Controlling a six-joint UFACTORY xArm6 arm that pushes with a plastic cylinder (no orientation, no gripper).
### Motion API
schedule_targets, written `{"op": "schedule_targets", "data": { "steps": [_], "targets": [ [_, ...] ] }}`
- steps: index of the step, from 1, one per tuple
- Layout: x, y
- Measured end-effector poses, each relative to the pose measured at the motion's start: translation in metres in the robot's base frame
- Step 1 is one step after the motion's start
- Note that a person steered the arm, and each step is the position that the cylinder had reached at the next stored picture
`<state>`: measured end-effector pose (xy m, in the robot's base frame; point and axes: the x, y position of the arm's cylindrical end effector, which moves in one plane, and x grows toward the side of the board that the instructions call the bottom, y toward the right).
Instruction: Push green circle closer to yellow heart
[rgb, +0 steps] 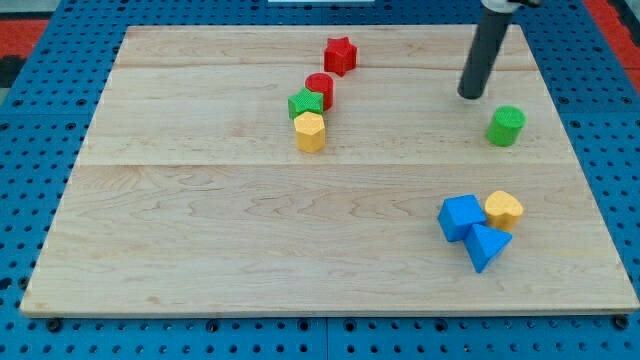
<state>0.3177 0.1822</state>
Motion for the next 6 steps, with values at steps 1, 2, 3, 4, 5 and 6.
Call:
{"op": "schedule_targets", "data": {
  "steps": [1, 2, 3, 4, 5, 6],
  "targets": [
    [-0.024, -0.007],
    [-0.032, 0.029],
    [-0.019, 0.033],
    [-0.006, 0.033],
    [0.045, 0.031],
    [0.083, 0.033]
  ]
}}
